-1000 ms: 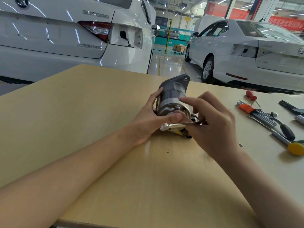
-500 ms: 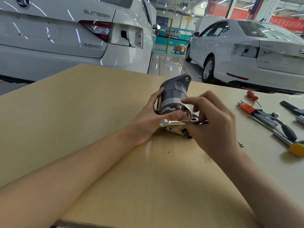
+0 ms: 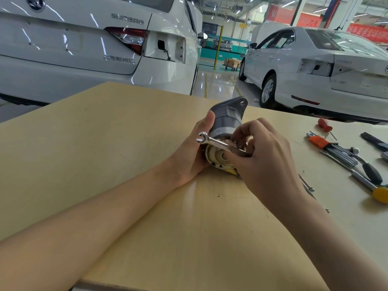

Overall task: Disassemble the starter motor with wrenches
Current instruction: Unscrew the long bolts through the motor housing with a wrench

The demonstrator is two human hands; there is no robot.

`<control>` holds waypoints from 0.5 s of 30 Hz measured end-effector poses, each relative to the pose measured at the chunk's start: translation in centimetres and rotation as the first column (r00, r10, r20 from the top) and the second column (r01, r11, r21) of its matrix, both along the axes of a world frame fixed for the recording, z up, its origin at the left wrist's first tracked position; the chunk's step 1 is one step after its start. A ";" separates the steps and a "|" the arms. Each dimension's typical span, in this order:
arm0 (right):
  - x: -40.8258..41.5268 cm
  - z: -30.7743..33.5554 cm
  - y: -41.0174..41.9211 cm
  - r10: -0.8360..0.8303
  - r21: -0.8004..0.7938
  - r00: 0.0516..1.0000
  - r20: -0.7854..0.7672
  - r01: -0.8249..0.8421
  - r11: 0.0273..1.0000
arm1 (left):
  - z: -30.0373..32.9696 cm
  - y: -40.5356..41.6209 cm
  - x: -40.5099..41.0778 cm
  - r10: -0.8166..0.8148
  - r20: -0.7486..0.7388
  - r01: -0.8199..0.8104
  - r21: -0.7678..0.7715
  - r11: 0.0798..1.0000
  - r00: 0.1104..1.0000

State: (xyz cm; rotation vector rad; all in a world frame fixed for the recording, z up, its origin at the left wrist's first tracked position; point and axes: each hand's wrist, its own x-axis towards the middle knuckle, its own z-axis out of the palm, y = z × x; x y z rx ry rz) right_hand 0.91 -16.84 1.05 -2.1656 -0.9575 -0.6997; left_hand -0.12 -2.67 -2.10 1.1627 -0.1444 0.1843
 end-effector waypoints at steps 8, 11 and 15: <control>-0.8 0.2 -0.2 -0.019 -0.025 0.997 0.069 0.021 0.999 | -0.2 0.2 0.2 -0.069 0.015 0.069 0.000 0.998 0.997; -0.6 0.5 -0.4 0.002 0.016 1.000 -0.006 -0.002 1.000 | -0.2 0.2 0.3 -0.078 0.027 0.078 0.000 0.997 0.997; -0.2 1.0 -0.5 0.035 0.006 0.995 -0.094 -0.035 0.999 | -0.2 0.2 0.4 -0.009 0.001 0.009 -0.007 1.000 1.000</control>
